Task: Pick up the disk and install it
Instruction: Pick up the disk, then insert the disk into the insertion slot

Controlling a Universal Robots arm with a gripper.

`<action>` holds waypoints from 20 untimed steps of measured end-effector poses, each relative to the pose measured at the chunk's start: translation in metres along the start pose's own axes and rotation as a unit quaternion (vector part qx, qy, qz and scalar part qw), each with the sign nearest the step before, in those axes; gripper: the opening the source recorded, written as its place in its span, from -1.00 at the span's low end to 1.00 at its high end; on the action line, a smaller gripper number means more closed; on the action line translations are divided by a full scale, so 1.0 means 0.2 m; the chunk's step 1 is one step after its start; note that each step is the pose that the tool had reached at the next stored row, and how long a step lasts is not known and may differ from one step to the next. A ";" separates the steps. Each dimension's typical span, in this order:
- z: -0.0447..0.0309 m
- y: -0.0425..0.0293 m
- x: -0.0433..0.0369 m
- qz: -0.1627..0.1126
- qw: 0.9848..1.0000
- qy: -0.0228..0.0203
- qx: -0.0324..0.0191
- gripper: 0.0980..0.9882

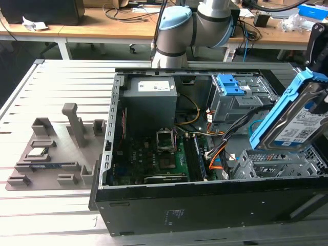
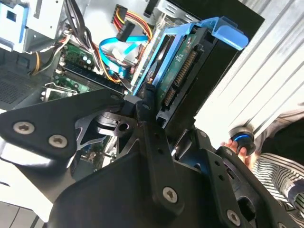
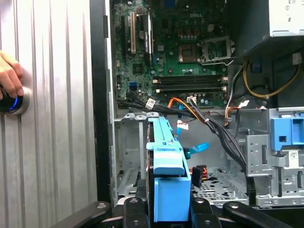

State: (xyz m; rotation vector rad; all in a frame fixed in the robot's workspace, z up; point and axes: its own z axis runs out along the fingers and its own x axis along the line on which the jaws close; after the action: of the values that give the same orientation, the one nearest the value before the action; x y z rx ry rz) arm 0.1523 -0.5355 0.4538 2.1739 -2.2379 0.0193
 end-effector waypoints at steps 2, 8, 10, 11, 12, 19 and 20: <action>0.001 -0.001 0.015 0.000 1.000 0.000 0.000 -0.40; 0.002 -0.001 0.025 0.000 1.000 0.001 0.000 -0.40; 0.002 -0.001 0.025 0.000 1.000 0.001 0.000 -0.40; 0.002 -0.001 0.025 0.000 1.000 0.001 0.000 -0.40; 0.002 -0.001 0.025 0.000 1.000 0.001 0.000 -0.40; 0.018 -0.004 0.017 -0.003 1.000 0.001 0.000 -0.40; 0.020 -0.005 0.015 -0.003 1.000 0.001 0.000 -0.40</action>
State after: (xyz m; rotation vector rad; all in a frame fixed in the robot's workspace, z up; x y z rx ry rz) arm 0.1531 -0.5387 0.4499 2.1812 -2.2298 0.0207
